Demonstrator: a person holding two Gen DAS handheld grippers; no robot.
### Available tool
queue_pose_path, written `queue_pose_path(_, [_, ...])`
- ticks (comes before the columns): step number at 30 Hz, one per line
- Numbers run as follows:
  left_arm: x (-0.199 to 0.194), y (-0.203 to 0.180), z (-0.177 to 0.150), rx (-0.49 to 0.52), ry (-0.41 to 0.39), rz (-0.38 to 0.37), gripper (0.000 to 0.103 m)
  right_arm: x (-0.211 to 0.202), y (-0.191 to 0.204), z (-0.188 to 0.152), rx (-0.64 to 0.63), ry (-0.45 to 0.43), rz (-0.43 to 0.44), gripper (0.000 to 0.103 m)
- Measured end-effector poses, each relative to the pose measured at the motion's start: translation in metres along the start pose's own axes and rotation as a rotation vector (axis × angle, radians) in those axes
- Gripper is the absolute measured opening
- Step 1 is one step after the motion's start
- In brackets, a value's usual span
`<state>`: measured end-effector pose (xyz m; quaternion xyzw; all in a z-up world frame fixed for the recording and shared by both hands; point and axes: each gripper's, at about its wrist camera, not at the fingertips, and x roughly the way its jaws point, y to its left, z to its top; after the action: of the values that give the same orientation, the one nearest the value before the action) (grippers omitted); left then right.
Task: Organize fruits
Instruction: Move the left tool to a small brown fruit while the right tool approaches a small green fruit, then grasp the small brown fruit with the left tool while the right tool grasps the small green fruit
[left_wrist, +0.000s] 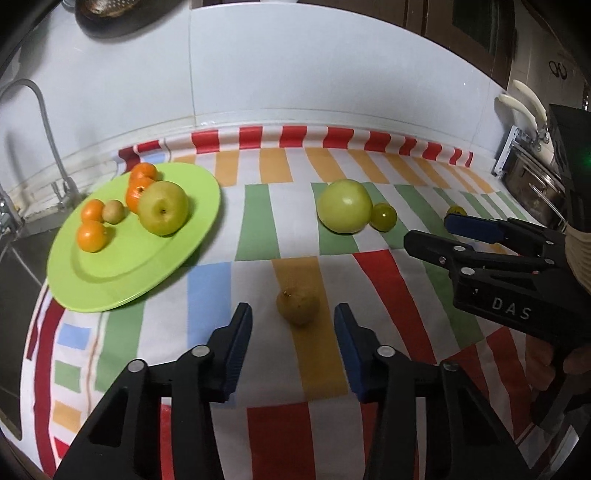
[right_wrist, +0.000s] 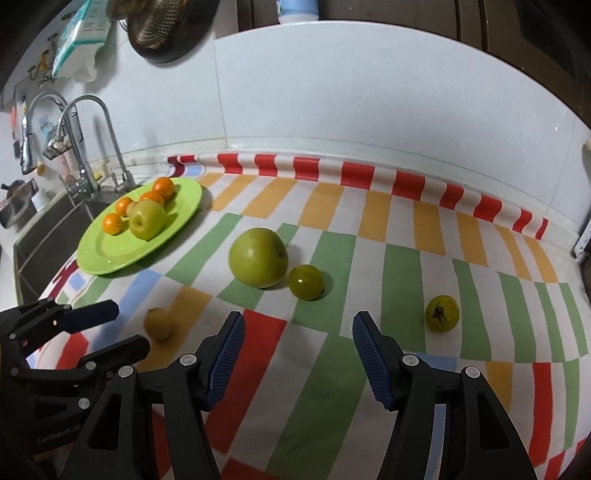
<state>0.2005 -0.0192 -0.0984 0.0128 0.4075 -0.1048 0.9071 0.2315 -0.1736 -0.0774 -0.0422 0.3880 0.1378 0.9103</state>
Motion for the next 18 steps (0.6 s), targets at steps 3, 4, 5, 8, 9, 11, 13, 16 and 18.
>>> queue_pose_path(3, [0.009,-0.001,0.003,0.005,0.013,-0.012,0.040,0.010,-0.003,0.002,0.006,0.016,0.003,0.058])
queue_pose_path(4, [0.012,-0.001,0.004,0.006,0.018,-0.011,0.039,0.014,-0.004,0.003,0.009,0.023,0.004,0.056])
queue_pose_path(5, [0.014,-0.001,0.005,0.005,0.021,-0.014,0.039,0.017,-0.006,0.003,0.013,0.029,0.007,0.056])
queue_pose_path(8, [0.020,-0.001,0.007,0.000,0.035,-0.017,0.033,0.025,-0.008,0.006,0.017,0.036,0.009,0.054])
queue_pose_path(9, [0.022,0.000,0.007,-0.003,0.041,-0.021,0.032,0.028,-0.008,0.007,0.015,0.038,0.005,0.053])
queue_pose_path(11, [0.026,0.002,0.009,-0.013,0.055,-0.030,0.029,0.033,-0.009,0.010,0.012,0.044,0.002,0.050])
queue_pose_path(13, [0.027,0.003,0.011,-0.014,0.056,-0.033,0.029,0.038,-0.010,0.013,0.009,0.051,0.002,0.049])
queue_pose_path(16, [0.026,0.003,0.018,-0.011,0.039,-0.029,0.029,0.044,-0.010,0.016,-0.002,0.055,-0.004,0.047])
queue_pose_path(18, [0.024,0.004,0.025,-0.010,0.020,-0.027,0.029,0.049,-0.010,0.018,-0.009,0.064,-0.006,0.047])
